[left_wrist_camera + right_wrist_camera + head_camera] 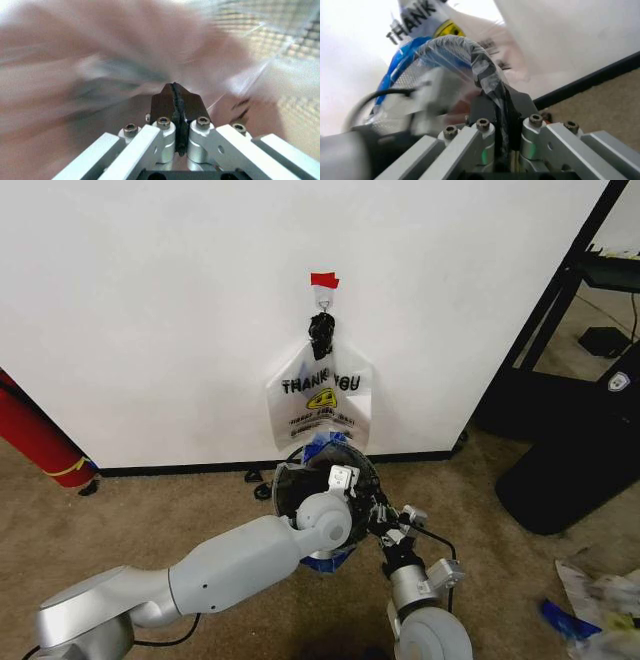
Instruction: Pick up the garbage bag from the wall and place it over the trash bin.
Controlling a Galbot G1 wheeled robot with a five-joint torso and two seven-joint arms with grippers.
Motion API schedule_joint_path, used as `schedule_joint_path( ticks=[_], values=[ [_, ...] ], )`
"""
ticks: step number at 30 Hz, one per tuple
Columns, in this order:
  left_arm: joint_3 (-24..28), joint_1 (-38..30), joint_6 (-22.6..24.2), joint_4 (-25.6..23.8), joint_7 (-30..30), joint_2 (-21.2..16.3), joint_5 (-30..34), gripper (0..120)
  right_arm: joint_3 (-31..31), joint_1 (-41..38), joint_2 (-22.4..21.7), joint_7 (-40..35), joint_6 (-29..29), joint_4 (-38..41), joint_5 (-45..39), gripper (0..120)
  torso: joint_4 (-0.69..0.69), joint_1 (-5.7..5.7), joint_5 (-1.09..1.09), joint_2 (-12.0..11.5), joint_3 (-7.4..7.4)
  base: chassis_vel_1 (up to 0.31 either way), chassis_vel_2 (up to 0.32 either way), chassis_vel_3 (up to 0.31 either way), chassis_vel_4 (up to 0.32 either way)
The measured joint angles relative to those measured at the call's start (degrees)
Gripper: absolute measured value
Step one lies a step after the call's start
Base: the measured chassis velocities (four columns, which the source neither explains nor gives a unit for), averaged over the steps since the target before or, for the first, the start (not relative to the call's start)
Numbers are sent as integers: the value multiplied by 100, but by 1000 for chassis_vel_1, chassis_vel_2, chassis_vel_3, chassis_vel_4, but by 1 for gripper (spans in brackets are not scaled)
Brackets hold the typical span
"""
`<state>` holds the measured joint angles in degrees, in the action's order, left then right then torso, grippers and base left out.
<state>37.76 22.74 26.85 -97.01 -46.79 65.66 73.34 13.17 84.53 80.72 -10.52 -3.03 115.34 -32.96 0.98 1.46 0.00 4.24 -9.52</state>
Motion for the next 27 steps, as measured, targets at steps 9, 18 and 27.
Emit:
schedule_joint_path(
  ticks=[9, 18, 27],
  values=[
    [79, -3, 322, -710, 45, -547, 307, 0, 59, -103, -17, -38, -19, -79, 124, 1, 0, 0, 0, 0, 0, 0, 0, 0, 0],
    [94, 95, 551, -152, 139, -267, 504, 0, -194, 96, 6, 214, -267, -50, 1025, 1, 1, 0, 0, 0, 0, 0, 0, 0, 0],
    [48, 122, 452, 131, 151, -23, 436, 0, -213, 113, 16, 166, -240, 6, 668, 1, 1, 0, 1, 0, 0, 0, 0, 0, 0]
  ],
)
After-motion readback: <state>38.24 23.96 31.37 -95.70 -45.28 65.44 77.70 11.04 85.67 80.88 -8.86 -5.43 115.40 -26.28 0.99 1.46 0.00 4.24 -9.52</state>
